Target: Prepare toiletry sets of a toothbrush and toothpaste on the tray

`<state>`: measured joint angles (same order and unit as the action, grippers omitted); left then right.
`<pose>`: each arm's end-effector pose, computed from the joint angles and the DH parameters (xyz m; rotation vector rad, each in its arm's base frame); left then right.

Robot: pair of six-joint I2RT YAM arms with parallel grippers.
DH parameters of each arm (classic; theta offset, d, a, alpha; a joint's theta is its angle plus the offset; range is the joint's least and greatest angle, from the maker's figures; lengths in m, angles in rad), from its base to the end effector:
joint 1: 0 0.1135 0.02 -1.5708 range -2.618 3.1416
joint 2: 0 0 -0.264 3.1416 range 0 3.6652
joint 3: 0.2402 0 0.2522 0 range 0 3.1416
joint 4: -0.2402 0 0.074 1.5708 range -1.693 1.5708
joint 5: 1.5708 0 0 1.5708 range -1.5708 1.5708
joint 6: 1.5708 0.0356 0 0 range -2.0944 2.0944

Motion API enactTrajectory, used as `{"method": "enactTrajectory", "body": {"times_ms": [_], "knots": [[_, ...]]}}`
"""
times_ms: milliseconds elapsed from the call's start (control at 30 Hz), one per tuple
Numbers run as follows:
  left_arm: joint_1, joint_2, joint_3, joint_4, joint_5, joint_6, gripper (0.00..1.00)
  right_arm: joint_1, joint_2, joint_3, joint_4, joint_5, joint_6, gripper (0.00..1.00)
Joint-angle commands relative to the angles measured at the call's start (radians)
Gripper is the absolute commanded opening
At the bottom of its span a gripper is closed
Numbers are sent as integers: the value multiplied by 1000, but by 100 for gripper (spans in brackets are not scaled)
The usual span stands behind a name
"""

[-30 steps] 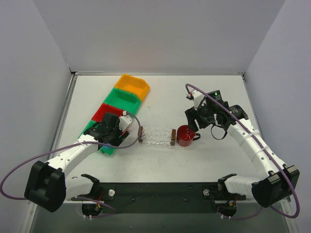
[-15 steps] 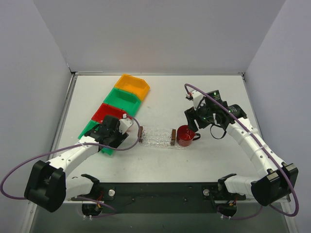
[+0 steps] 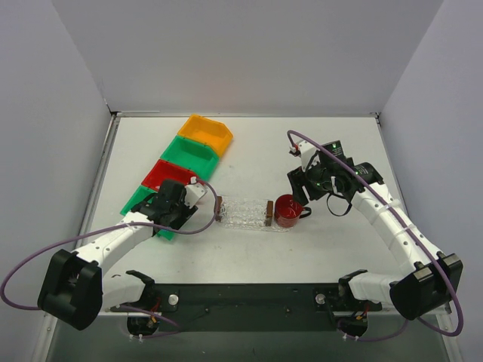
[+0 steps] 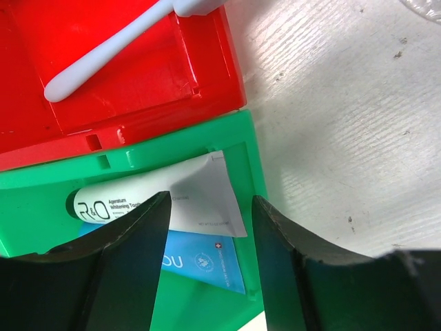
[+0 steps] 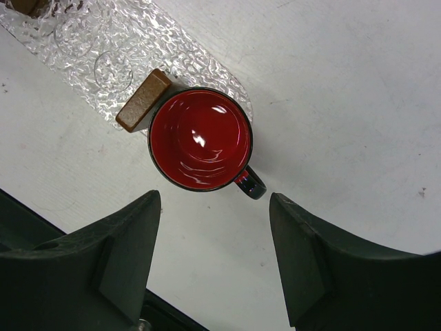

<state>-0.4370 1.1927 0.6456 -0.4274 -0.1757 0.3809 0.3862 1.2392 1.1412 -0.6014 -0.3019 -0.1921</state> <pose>0.2058 -0.0893 0.1924 0.9448 2.3524 0.2013 0.2427 0.1101 0.3293 -0.7996 2.1254 0.4451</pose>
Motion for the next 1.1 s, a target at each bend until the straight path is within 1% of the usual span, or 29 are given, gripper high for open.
{"method": "enactTrajectory", "body": {"times_ms": [0, 233, 400, 733, 767, 867, 1067], "knots": [[1, -28, -3, 45, -19, 7, 60, -6, 2, -5, 5, -2, -10, 59], [1, -25, -1, 49, -21, 9, 59, -7, 3, -3, 5, -3, -10, 59], [3, -18, -14, 56, -22, 13, 56, -7, 3, -5, 5, -3, -12, 59], [1, -36, -23, 58, -7, 16, 45, -12, 0, -8, 5, -9, -13, 59], [1, -41, -24, 58, -5, 19, 42, -15, -1, -8, 5, -9, -13, 59], [1, -47, -24, 56, -2, 21, 38, -15, -1, -6, 5, -13, -12, 59], [1, -50, -20, 56, -1, 27, 27, -17, -1, -8, 3, -16, -10, 59]]}}
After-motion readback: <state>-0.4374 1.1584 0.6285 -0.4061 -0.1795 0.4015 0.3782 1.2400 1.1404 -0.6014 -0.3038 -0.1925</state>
